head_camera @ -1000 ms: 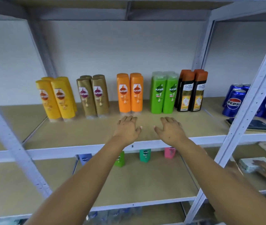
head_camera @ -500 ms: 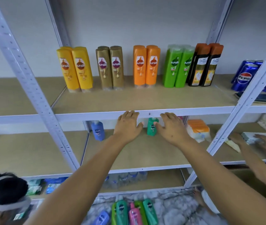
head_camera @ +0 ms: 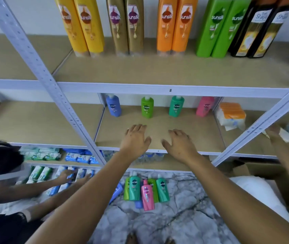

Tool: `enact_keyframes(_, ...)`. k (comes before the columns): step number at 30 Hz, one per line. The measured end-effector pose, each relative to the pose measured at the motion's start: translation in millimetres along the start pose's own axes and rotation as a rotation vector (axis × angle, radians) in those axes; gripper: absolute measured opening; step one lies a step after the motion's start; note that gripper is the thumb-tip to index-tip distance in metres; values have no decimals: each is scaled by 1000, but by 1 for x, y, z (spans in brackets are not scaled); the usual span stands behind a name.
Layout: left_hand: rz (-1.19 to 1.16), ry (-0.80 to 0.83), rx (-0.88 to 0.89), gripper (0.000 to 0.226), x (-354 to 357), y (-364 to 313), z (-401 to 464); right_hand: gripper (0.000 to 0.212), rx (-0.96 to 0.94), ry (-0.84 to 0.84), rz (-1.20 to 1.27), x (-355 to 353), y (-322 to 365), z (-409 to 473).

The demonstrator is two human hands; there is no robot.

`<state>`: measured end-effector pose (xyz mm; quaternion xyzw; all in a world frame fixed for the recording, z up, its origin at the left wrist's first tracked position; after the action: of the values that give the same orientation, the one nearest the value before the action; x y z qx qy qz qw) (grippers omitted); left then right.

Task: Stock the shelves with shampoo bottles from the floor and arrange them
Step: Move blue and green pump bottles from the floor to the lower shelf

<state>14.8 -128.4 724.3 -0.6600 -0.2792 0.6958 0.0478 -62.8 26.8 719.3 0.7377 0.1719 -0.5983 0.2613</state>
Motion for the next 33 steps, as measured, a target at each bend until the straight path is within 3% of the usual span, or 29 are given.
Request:
enact_keyframes(14,-45,179,-321,53,169,149,-39,59,-79,288,38,213,4,34)
enact_keyframes(26,-87,179,-450,54,398,354,-58,42,13,375,203,523,46,84)
enact_keyframes(33,-95,161,-525,56,524,451,-69,71,214,359,246,672,52,111)
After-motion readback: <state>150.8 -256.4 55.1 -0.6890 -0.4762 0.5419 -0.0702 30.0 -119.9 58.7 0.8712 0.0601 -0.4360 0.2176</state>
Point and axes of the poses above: each hand's wrist, its own z-axis towards the middle knuckle, its own x-axis out of the palm, y = z × x, the point moved 3 cm from there along z, towards the middle knuckle, and after that the axes turned 5 degrees about -z, right-handed, at the moved point
